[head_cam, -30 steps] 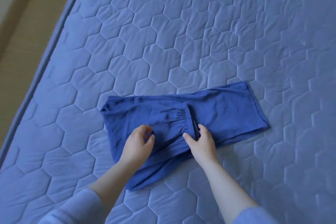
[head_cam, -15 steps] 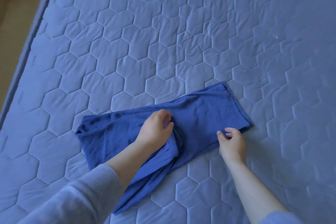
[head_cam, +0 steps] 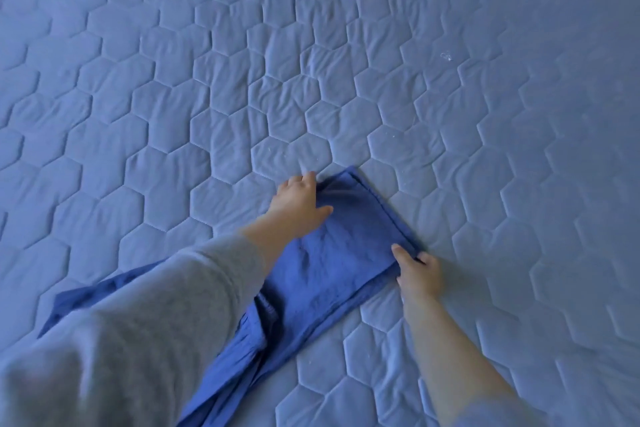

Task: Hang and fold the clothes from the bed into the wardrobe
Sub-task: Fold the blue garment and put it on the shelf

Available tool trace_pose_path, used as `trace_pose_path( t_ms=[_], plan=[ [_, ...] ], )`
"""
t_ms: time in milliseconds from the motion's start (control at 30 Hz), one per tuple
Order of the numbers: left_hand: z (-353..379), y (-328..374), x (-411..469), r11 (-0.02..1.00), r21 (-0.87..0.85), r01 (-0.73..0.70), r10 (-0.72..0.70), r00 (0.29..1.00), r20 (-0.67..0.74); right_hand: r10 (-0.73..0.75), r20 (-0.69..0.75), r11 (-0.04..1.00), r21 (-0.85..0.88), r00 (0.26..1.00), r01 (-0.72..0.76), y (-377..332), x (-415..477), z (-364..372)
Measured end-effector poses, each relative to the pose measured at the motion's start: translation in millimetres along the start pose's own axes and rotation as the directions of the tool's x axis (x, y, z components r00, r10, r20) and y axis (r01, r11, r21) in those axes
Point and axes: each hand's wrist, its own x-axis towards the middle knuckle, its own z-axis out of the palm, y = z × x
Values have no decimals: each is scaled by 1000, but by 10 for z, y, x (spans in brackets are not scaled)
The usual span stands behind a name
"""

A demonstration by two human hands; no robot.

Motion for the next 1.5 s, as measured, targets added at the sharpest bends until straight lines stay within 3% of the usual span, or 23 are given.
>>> trace_pose_path(
  t_ms=[167,267,533,700,1000,1200,1267,1400,1500],
  plan=[
    [-40,190,264,991,-130,2,0,1000,14,18,105,998,58,994,-25,37,76,-69],
    [-37,356,284,974,-225,16,-21,1000,-22,-50,80,996,75,996,44,10,14,-100],
    [-278,383,13,951,-287,-117,66,981,-180,-155,52,978,150,986,146,-103,-312,-194],
    [-602,106,-290,967,-209,-144,103,976,-194,-148,53,923,366,988,118,-219,-884,-43],
    [-941,-655,-1149,970,-208,-130,59,947,-317,-390,151,895,295,908,335,-88,-1940,98],
    [-1063,-1339,-1709,964,-265,18,-99,949,-298,-522,270,852,192,809,487,181,-2578,281],
    [-1068,-1570,-1850,924,-370,91,-184,957,-225,-553,332,832,160,764,532,253,-2766,392],
    [-946,-1980,-2110,723,-664,190,-316,946,-74,-576,466,777,56,671,627,430,-3038,627],
    [-771,-2203,-2221,600,-768,223,-396,917,-43,-575,548,706,-44,608,707,602,-3135,759]
  ],
)
